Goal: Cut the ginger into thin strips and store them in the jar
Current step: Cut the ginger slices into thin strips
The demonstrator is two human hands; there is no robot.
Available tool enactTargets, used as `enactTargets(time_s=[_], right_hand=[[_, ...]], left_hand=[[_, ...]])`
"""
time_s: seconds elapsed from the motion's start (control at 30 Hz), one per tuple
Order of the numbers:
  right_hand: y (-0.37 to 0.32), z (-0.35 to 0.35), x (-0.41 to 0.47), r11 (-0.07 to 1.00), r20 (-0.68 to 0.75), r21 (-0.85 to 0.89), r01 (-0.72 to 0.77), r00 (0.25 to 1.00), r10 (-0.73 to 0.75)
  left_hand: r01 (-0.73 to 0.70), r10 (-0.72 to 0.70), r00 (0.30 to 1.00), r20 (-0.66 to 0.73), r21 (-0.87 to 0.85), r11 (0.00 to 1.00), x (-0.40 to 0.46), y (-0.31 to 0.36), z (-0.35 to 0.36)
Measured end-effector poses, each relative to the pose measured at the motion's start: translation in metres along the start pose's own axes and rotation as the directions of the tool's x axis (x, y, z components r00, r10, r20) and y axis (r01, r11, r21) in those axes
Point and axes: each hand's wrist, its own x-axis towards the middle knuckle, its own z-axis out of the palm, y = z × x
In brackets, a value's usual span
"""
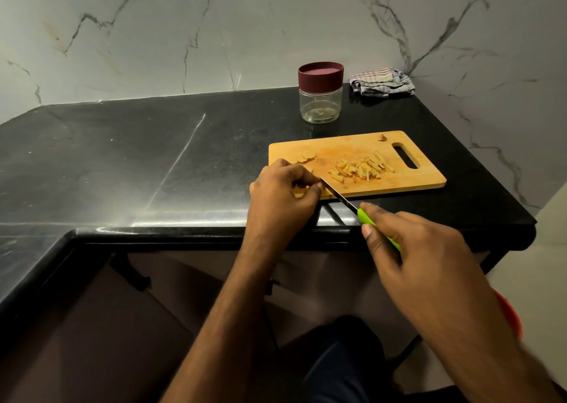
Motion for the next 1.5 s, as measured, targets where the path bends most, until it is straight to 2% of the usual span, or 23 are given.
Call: enactTargets(time_s=[0.7, 0.9, 1.17, 1.5], right_hand=[[0.002, -0.002, 0.006, 1.000, -0.020, 0.011, -0.018, 1.000, 0.018], [0.001, -0.001, 0.004, 1.000, -0.010, 0.021, -0.010, 1.000, 0.010], [-0.002, 0.002, 0.001, 1.000, 0.008, 0.019, 0.011, 1.000, -0.011], [-0.001, 0.004, 0.000, 0.999, 0.004, 0.020, 0.036, 0.999, -0.036]], left_hand=[[0.032, -0.029, 0.997, 0.065, -0.048, 0.998, 0.004, -0.003, -0.006], [0.037, -0.037, 0.999, 0.008, -0.019, 0.999, 0.002, -0.003, -0.008], [0.007, -0.006, 1.000, -0.008, 0.023, 1.000, 0.004, -0.004, -0.002], [0.008, -0.008, 1.000, -0.014, -0.003, 1.000, 0.004, -0.002, -0.005]])
